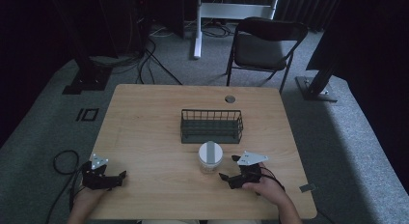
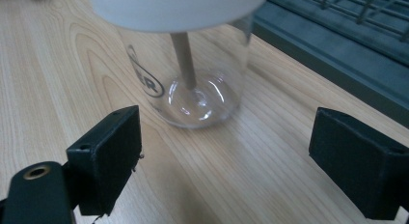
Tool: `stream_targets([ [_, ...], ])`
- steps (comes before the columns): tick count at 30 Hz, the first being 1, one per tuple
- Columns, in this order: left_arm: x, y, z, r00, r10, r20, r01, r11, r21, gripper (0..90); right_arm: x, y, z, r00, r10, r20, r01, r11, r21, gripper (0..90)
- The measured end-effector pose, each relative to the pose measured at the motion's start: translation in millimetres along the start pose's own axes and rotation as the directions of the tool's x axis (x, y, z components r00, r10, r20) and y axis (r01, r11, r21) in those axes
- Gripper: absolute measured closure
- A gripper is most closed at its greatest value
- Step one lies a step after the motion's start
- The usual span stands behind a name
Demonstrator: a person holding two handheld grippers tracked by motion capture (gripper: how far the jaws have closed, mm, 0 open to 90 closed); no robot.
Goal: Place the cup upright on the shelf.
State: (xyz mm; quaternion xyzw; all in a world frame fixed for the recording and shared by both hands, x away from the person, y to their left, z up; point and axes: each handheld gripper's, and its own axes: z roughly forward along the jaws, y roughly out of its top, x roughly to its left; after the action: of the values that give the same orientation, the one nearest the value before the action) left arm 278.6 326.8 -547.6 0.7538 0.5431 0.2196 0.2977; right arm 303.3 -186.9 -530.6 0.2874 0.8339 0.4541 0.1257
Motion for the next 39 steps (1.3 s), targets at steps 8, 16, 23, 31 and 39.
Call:
stream_targets([
  [8,0.0,0.0,0.0,1.0,0.0,0.0,0.0,1.0,0.0,0.6,7.4,6.9,9.0,0.9997,-0.012,-0.019,0.012,1.0,-0.011,11.1],
  [16,0.0,0.0,0.0,1.0,0.0,0.0,0.0,1.0,0.0,0.6,13.9,11.8,17.7,0.9991,-0.015,-0.039,0.014,1.0,-0.023,11.1],
  [23,0.0,0.0,0.0,1.0,0.0,0.0,0.0,1.0,0.0,0.6,15.8,16.2,25.0,0.9992,-0.006,-0.04,0.003,0.999,-0.053,11.1],
  [31,0.0,0.0,0.0,1.0,0.0,0.0,0.0,1.0,0.0,0.6,16.3,18.4,32.0,0.9991,0.011,-0.041,-0.014,0.997,-0.072,11.1],
  [39,0.0,0.0,0.0,1.0,0.0,0.0,0.0,1.0,0.0,0.6,14.6,21.7,35.2,0.9991,0.025,-0.035,-0.028,0.995,-0.095,11.1],
])
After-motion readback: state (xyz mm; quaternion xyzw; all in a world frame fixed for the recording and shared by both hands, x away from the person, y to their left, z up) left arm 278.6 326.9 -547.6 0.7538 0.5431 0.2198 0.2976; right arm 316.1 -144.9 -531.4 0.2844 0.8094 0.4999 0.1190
